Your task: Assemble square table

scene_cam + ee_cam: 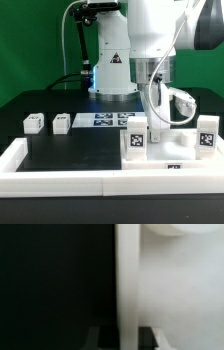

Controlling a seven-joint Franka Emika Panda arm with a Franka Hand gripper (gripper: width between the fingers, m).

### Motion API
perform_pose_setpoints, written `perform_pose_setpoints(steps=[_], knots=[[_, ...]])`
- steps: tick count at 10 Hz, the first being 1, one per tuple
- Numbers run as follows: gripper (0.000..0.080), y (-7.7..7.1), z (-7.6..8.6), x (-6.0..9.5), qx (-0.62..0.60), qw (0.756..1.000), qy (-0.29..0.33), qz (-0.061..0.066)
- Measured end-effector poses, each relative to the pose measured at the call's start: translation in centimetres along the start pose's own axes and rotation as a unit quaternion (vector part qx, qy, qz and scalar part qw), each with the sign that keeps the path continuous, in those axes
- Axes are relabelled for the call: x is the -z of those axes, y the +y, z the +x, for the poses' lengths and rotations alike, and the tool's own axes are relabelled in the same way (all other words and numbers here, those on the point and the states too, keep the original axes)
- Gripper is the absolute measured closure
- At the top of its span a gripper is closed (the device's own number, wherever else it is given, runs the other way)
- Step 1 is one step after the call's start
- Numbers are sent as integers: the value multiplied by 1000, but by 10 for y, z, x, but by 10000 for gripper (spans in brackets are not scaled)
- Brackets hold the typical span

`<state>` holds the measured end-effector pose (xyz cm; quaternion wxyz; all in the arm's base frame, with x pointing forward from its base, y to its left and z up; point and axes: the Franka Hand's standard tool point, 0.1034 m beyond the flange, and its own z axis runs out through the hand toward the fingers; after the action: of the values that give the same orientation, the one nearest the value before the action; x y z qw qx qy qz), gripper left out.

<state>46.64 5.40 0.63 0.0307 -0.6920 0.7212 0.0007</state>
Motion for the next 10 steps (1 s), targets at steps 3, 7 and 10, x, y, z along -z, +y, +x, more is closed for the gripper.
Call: perform_pose_setpoints(steps=[3, 7, 10], knots=[[743, 0, 0, 0, 0, 1000, 0, -1], [742, 4, 5, 1, 40, 999, -1, -7], [742, 2, 29, 3, 109, 994, 4, -8]])
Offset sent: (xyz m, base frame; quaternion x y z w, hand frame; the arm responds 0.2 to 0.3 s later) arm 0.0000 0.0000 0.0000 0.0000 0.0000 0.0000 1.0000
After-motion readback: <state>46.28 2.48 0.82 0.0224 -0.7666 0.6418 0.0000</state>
